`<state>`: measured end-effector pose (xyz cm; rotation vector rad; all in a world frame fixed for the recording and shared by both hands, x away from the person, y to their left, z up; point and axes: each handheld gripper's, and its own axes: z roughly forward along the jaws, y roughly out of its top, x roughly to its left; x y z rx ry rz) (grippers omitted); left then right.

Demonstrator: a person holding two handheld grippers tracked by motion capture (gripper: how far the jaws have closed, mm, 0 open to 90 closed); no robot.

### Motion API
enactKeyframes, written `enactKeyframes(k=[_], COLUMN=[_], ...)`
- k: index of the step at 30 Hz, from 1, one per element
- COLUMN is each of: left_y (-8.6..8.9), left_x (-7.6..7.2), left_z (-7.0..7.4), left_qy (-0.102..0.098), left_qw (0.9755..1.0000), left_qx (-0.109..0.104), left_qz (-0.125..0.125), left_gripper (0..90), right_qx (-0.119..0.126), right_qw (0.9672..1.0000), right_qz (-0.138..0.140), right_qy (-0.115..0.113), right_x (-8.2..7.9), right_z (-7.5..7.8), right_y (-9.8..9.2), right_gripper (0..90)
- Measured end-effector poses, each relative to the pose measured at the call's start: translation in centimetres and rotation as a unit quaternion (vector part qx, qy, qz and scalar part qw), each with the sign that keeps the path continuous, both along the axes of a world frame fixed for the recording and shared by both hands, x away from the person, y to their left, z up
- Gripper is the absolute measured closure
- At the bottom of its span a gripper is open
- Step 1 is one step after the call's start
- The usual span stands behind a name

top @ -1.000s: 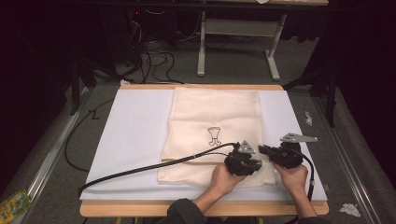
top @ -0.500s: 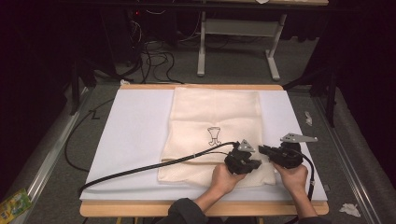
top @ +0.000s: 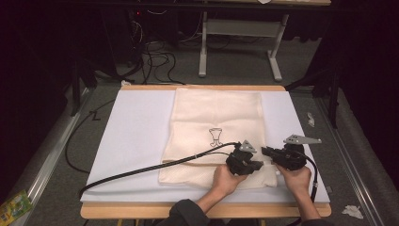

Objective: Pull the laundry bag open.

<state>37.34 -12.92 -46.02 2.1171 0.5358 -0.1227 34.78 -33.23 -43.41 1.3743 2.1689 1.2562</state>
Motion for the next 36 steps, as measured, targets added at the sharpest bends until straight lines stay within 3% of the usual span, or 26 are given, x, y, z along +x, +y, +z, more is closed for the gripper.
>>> enactKeyframes(k=[14,17,21,36], left_y=[0.6,0.6,0.6,1.2], left_x=[-0.2,-0.1,-0.2,-0.5], left_z=[0.7,0.9,0.5,1.1], left_qy=[-0.022,-0.02,-0.021,-0.04], left_qw=[0.9994,0.9995,0.9991,0.9982], left_qx=[0.024,0.023,0.037,0.043], left_qz=[-0.005,-0.005,-0.005,-0.007], left_gripper=[87.1,87.1,87.2,87.1], right_qx=[-0.008,-0.007,-0.009,-0.009], right_qw=[0.9999,0.9999,0.9999,0.9999], right_qz=[0.008,0.009,0.009,0.007], right_qy=[0.0,-0.005,-0.005,-0.003], right_x=[-0.1,-0.2,-0.2,-0.2], right_z=[0.0,0.1,0.2,0.1], right_y=[-0.1,-0.2,-0.2,-0.4], right_gripper=[88.1,88.1,88.2,88.2])
